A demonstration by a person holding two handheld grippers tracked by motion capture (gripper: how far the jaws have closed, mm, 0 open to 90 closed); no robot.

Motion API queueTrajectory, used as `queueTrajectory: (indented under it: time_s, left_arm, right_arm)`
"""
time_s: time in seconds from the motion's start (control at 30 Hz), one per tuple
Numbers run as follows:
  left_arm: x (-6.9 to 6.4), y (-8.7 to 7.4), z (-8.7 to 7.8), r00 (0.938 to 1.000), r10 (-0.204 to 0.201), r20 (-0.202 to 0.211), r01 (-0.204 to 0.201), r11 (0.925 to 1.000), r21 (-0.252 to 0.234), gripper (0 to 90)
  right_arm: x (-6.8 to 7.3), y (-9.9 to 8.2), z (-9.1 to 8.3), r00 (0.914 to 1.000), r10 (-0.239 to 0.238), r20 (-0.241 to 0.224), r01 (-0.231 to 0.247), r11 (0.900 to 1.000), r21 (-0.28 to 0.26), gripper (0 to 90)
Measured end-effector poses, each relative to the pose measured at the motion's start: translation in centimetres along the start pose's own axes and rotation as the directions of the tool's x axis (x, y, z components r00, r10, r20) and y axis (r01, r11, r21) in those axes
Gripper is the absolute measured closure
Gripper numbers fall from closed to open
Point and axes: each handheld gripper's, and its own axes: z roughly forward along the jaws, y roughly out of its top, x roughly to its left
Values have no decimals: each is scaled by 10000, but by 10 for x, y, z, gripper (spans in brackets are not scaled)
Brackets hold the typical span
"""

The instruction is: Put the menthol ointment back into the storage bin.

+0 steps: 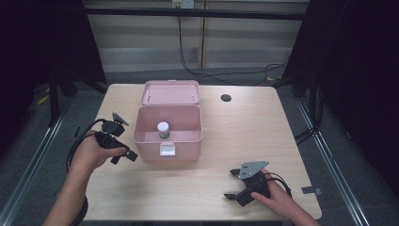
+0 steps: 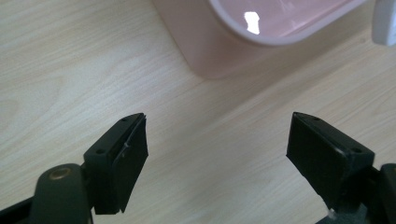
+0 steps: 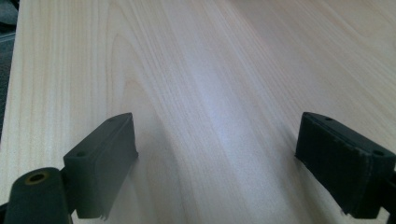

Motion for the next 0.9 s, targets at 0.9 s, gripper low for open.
queueTrajectory:
  time_s: [0.9]
  left_arm:
    - [-2,-36,63,9957,913,-141,-924,9863,-1367,202]
  right_arm:
    - [0,0,0,10000,-11,-13,11,10000,-13,116]
